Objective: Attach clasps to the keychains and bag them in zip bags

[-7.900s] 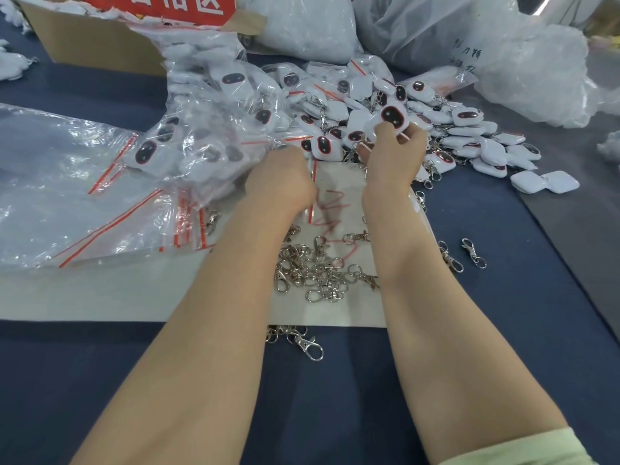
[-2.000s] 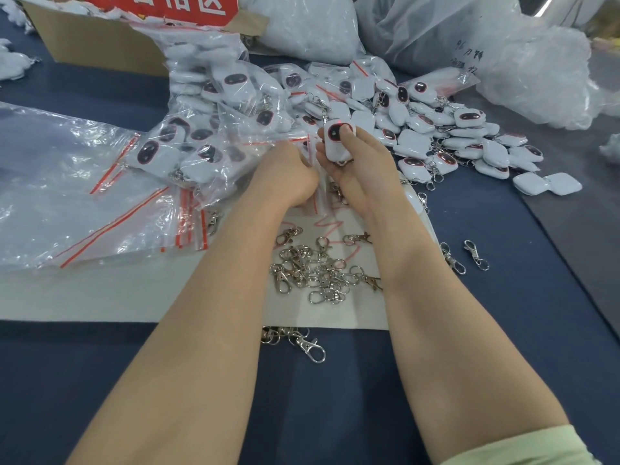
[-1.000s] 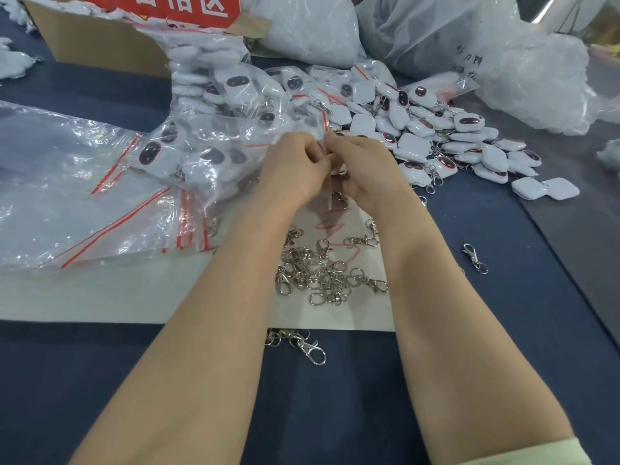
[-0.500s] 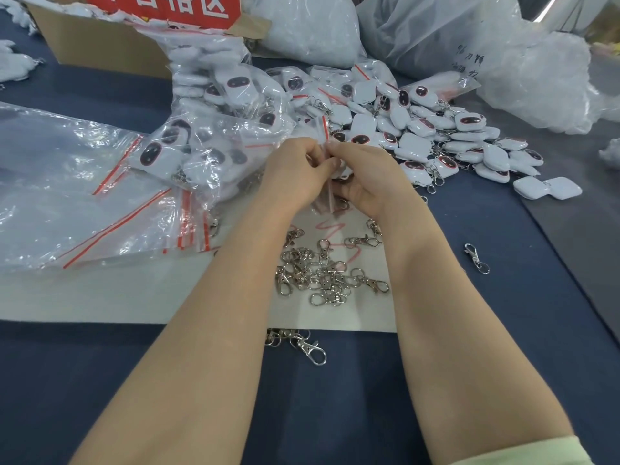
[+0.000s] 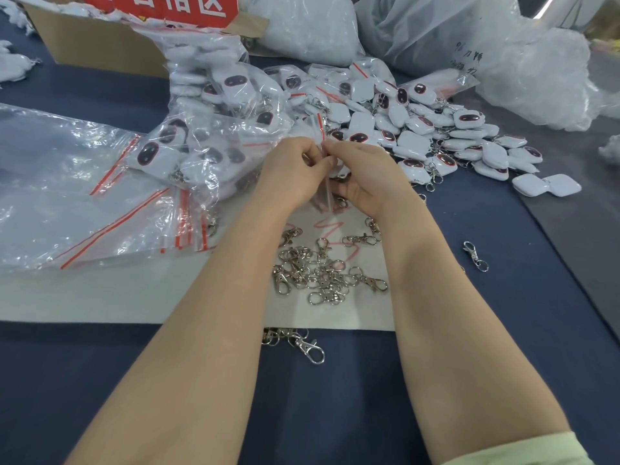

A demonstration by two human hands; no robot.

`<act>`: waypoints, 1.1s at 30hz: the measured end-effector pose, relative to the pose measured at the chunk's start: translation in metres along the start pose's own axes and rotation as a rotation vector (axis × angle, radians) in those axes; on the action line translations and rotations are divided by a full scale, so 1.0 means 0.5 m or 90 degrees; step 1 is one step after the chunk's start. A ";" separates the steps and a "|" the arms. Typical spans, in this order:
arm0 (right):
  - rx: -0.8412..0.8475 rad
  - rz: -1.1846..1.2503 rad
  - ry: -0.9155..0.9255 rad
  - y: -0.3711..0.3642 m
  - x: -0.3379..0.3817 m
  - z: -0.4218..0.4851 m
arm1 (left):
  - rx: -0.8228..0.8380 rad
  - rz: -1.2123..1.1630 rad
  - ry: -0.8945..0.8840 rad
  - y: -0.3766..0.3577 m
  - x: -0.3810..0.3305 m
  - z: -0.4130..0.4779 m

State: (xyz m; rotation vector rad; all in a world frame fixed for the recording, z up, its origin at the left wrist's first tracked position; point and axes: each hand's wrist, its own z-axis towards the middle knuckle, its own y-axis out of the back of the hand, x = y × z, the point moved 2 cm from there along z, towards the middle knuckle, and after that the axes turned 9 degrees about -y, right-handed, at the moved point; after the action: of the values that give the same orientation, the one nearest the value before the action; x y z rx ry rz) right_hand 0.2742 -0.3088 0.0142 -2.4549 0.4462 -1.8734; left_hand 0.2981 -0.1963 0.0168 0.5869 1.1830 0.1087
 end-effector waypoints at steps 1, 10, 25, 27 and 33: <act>0.000 0.002 0.000 0.001 -0.001 0.001 | 0.000 -0.006 -0.001 0.000 0.000 0.000; -0.002 -0.056 0.020 0.001 -0.003 0.003 | 0.014 -0.028 0.008 0.004 -0.003 -0.004; -0.183 -0.402 0.151 -0.026 0.006 0.002 | -0.161 0.071 0.007 0.006 -0.006 -0.005; -0.137 -0.296 0.105 -0.019 0.003 0.000 | -0.130 0.060 0.007 0.002 -0.005 -0.007; -0.079 -0.147 0.030 -0.009 -0.002 0.002 | -0.068 0.007 0.026 0.001 0.005 -0.003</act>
State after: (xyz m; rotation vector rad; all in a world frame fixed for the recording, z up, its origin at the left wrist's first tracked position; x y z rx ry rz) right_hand 0.2759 -0.3045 0.0139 -2.6485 0.3013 -2.0510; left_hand 0.2979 -0.1943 0.0148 0.4994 1.2057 0.1926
